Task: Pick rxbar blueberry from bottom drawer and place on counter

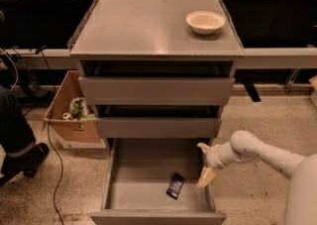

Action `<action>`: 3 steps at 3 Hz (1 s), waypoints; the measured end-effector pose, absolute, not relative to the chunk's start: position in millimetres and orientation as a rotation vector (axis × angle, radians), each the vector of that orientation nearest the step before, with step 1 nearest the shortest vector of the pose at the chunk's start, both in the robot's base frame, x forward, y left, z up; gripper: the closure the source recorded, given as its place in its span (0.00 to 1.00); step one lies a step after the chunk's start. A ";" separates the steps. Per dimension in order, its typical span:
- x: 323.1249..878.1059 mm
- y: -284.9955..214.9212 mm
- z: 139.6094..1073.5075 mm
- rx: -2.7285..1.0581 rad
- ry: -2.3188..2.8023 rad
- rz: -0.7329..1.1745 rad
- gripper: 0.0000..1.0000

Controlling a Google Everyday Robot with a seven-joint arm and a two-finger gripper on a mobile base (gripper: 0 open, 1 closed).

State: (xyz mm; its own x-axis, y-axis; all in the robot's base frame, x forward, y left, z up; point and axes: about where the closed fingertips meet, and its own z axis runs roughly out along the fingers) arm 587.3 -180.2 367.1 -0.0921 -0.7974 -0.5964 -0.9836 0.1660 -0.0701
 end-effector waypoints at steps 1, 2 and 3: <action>587.3 -180.2 367.1 -1.680 1.941 0.481 0.00; 587.3 -172.5 359.3 -1.654 1.941 0.494 0.00; 598.6 -135.1 320.3 -1.594 1.923 0.580 0.00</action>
Offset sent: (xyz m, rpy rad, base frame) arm 0.0022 0.0126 -0.0140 0.0380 -0.0050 -0.0363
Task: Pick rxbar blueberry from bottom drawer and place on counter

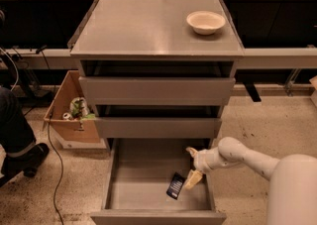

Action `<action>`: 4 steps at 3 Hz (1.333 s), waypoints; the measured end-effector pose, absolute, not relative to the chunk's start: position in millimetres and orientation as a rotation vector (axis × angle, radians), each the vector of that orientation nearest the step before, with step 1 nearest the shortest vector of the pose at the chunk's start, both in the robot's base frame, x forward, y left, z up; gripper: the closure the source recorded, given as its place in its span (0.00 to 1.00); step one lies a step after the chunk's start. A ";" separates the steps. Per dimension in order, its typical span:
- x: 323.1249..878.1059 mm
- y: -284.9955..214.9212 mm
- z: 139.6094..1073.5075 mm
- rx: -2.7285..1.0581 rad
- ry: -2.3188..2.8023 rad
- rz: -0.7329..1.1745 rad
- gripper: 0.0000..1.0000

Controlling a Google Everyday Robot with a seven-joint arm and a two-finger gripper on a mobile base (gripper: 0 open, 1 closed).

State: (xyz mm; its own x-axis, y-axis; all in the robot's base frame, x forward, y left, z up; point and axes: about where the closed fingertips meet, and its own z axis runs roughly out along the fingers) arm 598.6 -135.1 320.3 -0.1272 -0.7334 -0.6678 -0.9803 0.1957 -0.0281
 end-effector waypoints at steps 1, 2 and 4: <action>603.0 -112.7 284.1 -1.551 1.928 0.638 0.00; 602.1 -87.4 251.6 -1.501 1.937 0.673 0.00; 603.0 -62.9 174.4 -1.430 2.040 0.731 0.00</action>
Offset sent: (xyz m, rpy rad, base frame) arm 0.0074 0.0727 -0.1059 0.1151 0.0554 -0.0867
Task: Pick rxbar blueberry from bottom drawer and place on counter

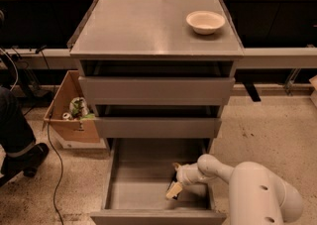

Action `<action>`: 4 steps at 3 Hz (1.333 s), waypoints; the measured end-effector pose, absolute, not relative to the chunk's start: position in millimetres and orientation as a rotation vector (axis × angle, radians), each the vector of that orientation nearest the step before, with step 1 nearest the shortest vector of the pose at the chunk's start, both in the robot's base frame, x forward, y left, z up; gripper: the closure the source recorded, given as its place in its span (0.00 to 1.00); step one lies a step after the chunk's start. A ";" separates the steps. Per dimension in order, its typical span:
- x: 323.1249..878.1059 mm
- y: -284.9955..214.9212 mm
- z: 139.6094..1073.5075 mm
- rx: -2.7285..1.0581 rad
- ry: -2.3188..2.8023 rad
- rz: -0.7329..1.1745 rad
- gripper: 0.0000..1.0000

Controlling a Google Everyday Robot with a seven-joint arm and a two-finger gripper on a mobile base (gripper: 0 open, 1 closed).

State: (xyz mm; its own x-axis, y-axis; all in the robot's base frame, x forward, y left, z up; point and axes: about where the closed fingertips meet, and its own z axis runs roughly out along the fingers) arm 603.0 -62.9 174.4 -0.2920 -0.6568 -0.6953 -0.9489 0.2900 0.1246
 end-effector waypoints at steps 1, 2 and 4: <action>602.1 -66.2 139.8 -1.377 2.101 0.750 0.00; 601.8 -71.8 118.2 -1.327 2.134 0.742 0.00; 602.4 -81.8 103.7 -1.277 2.128 0.657 0.18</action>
Offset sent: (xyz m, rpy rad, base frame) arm 0.0025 -0.0216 -0.0795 -0.0077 0.0662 -0.1474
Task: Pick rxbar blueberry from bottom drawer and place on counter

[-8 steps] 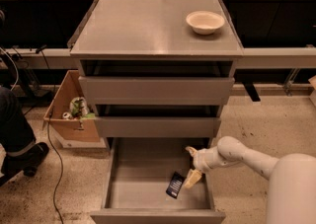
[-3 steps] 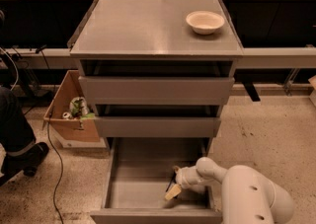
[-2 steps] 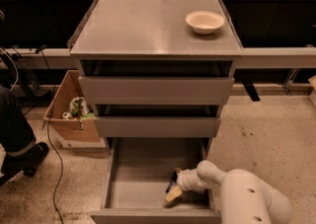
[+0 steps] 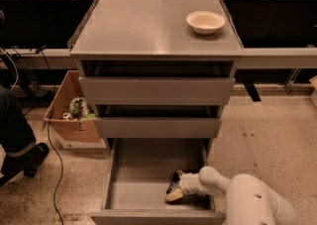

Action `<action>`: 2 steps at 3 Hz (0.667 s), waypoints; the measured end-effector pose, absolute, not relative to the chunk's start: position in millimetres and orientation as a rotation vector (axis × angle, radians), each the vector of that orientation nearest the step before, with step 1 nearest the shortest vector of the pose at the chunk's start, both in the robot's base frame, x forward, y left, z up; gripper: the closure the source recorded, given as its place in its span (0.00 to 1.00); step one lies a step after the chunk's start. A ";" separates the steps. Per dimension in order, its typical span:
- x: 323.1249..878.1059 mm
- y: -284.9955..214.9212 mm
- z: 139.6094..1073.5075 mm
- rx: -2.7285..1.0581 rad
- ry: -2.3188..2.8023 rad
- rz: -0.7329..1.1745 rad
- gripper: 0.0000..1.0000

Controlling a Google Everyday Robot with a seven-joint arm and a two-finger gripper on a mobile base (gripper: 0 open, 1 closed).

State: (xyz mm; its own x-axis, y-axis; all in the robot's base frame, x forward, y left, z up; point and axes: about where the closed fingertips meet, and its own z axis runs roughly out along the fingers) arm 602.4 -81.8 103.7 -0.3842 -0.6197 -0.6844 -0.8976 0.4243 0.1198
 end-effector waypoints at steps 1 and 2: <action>601.7 -80.6 102.7 -1.269 2.114 0.641 0.42; 601.7 -78.4 105.4 -1.260 2.099 0.635 0.65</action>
Offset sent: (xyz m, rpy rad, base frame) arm 0.0023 0.0009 0.0078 0.0171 -0.0603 -0.0253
